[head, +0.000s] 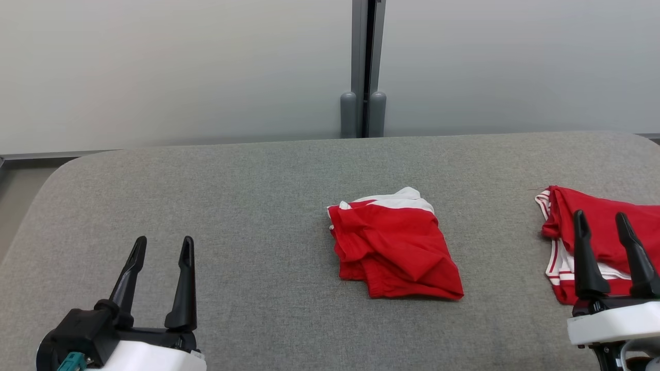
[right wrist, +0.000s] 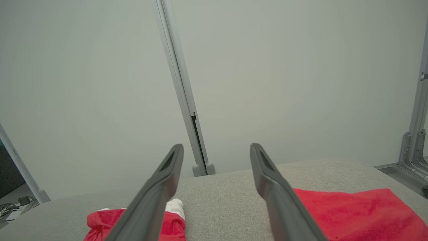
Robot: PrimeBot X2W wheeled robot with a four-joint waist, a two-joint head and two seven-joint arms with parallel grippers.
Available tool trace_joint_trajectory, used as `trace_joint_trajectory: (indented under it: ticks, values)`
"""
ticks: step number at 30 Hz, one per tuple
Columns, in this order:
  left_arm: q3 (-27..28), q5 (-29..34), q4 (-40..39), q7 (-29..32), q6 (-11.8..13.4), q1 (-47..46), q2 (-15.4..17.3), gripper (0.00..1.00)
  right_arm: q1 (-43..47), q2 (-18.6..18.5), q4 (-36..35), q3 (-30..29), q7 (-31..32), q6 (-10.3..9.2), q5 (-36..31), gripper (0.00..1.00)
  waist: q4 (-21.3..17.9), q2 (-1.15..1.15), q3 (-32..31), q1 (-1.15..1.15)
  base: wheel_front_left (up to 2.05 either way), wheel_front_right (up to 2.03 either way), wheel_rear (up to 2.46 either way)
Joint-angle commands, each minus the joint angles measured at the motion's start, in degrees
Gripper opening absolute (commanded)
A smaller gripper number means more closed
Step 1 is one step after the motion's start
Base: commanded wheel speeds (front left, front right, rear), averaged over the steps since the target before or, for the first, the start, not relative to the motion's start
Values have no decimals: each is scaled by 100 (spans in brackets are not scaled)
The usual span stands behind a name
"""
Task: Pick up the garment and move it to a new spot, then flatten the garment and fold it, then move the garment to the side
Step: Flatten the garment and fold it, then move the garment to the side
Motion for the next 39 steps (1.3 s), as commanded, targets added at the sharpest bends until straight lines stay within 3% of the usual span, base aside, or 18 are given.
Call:
trace_joint_trajectory:
  ticks: [1,15,25,39]
  values:
    - [35,83,13,-26,-33,84,-22,100,77,14,-64,-34,45,4,-54,100,18,0,7,0,0,0,0]
    - [-26,258,140,-26,-156,39,-158,100,-314,-76,258,178,517,4,-68,100,139,0,89,0,0,0,0]
    - [-125,494,341,-26,-376,-214,-526,100,-1696,-190,1772,463,2196,4,270,100,635,0,473,0,0,0,0]
    - [-53,583,650,-25,-689,-454,-849,100,-2758,-335,3983,627,3507,3,1056,100,1408,0,804,0,0,0,0]
